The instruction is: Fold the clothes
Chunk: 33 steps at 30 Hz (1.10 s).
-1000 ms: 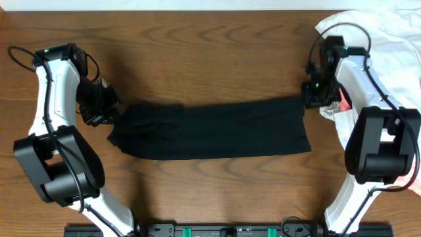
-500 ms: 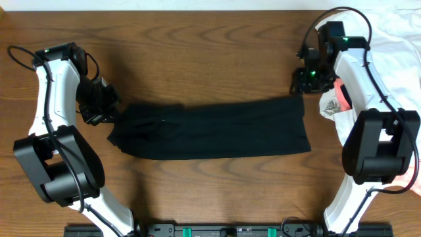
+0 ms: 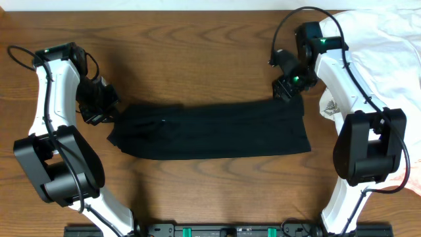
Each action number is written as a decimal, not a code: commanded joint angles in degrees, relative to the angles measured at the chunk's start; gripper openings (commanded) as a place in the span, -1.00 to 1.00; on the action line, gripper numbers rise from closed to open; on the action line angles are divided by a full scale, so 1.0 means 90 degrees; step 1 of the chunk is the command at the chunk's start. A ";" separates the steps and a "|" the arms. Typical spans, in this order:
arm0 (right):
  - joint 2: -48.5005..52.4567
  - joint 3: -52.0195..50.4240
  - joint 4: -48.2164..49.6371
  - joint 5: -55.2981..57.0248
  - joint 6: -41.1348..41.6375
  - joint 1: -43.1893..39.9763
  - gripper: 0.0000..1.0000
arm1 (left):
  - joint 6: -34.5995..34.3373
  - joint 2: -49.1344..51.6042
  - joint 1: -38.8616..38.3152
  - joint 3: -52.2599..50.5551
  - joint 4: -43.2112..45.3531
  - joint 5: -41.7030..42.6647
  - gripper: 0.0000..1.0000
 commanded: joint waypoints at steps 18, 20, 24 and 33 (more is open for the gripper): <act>0.0100 -0.1156 0.0590 -0.0194 -0.3089 0.0369 0.05 | 0.0107 -0.0175 0.0027 -0.0032 0.0000 -0.0080 -0.89; 0.0100 -0.1156 0.0644 -0.0126 -0.3036 0.0372 0.06 | 0.0107 -0.0175 0.0027 -0.0029 0.0002 -0.0080 -0.88; 0.0097 -0.1151 0.0879 0.0141 -0.2822 0.0384 0.11 | 0.0107 -0.0175 0.0027 -0.0029 0.0002 -0.0080 -0.88; 0.0097 -0.1124 0.1195 0.0233 -0.2829 0.0410 0.11 | 0.0107 -0.0175 0.0024 -0.0029 0.0000 -0.0080 -0.88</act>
